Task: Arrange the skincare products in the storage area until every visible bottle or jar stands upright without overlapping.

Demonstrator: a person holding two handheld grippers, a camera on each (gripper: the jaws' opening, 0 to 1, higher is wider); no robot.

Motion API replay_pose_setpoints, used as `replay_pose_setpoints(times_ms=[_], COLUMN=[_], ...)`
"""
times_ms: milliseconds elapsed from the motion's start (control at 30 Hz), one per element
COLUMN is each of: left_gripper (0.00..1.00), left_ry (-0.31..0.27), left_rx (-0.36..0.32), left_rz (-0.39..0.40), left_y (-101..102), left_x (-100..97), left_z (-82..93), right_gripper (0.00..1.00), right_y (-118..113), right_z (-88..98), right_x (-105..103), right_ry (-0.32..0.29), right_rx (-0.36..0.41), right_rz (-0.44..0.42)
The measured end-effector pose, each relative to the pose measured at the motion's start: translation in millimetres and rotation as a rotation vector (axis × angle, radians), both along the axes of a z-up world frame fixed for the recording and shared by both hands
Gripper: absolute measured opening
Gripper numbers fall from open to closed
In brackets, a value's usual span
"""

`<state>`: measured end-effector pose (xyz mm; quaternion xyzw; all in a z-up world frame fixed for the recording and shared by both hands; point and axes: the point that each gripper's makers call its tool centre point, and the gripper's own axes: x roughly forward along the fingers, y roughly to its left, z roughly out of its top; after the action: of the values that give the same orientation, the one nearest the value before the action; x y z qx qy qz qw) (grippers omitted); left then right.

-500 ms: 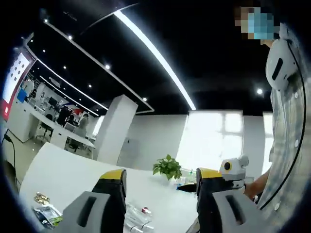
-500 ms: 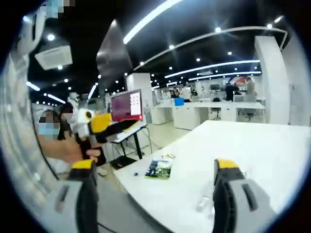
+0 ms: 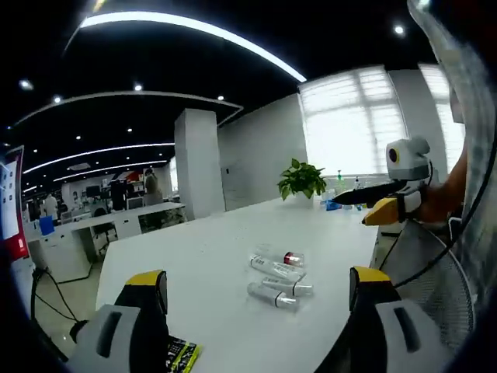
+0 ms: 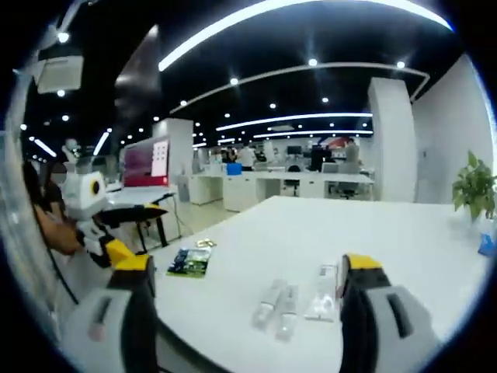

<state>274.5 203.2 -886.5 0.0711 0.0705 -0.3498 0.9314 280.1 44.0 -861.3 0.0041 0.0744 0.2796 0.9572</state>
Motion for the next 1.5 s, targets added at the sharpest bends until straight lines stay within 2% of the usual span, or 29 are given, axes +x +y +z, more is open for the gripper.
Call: replay_pose_setpoints(times_ms=[33,67,100,167,300,333,367,400,500,567,667,700,767,933,1133,1233,1367,1500], left_gripper=[1.0,1.0,1.0,1.0,1.0,1.0,1.0,1.0,1.0,1.0,1.0,1.0,1.0,1.0,1.0,1.0,1.0,1.0], left_ry=[0.009,0.025,0.022,0.006,0.011,0.016,0.092,0.126,0.073,0.082,0.08,0.062,0.043,0.085,0.105,0.14,0.168,0.207], left_rx=[0.0,0.0,0.0,0.0,-0.017,-0.049,-0.087,-0.089,-0.071,-0.084,-0.053,-0.024,-0.031,-0.013,-0.008,-0.003,0.016,0.032], left_rz=[-0.003,-0.014,-0.021,-0.024,-0.002,0.026,0.053,0.052,0.061,0.063,0.069,0.07,0.064,0.062,0.083,0.089,0.106,0.097], left_y=[-2,-3,-4,-4,2,5,8,9,11,10,10,10,8,7,9,10,12,11], left_x=[1.4,1.1,1.3,3.2,19.8,23.7,22.9,21.1,24.1,23.2,22.7,22.8,21.2,21.3,22.8,24.0,25.5,25.2], left_z=[-1.3,-3.0,-2.7,0.4,-0.1,-0.4,-8.0,-12.2,-7.9,-8.3,-12.7,-13.8,-11.2,-23.2,-26.4,-32.5,-39.6,-48.2], right_gripper=[0.92,0.87,0.85,0.86,0.85,0.85,0.85,0.85,0.85,0.85,0.86,0.86,0.87,0.88,0.9,0.89,0.85,0.82], right_y=[3,4,8,14,12,11,10,7,15,19,20,20,18,16,12,9,15,18], right_z=[-9.8,-10.7,-9.7,-13.1,-17.5,-19.1,-21.1,-29.7,-32.7,-38.8,-42.9,-43.4,-44.8,-47.3,-45.9,-45.3,-54.8,-54.5], right_x=[-1,0,2,4,9,12,13,14,12,10,10,10,11,13,17,19,15,12], right_ry=[0.054,0.027,-0.005,0.006,0.015,0.013,0.021,0.055,0.046,0.062,0.087,0.088,0.096,0.111,0.149,0.166,0.207,0.216], right_rx=[-0.035,-0.091,-0.114,-0.115,-0.133,-0.133,-0.122,-0.139,-0.162,-0.183,-0.169,-0.171,-0.163,-0.154,-0.093,-0.068,-0.088,-0.082], right_rz=[0.017,0.02,0.024,0.043,0.042,0.042,0.037,0.024,0.052,0.071,0.084,0.08,0.072,0.053,0.041,0.028,0.056,0.083])
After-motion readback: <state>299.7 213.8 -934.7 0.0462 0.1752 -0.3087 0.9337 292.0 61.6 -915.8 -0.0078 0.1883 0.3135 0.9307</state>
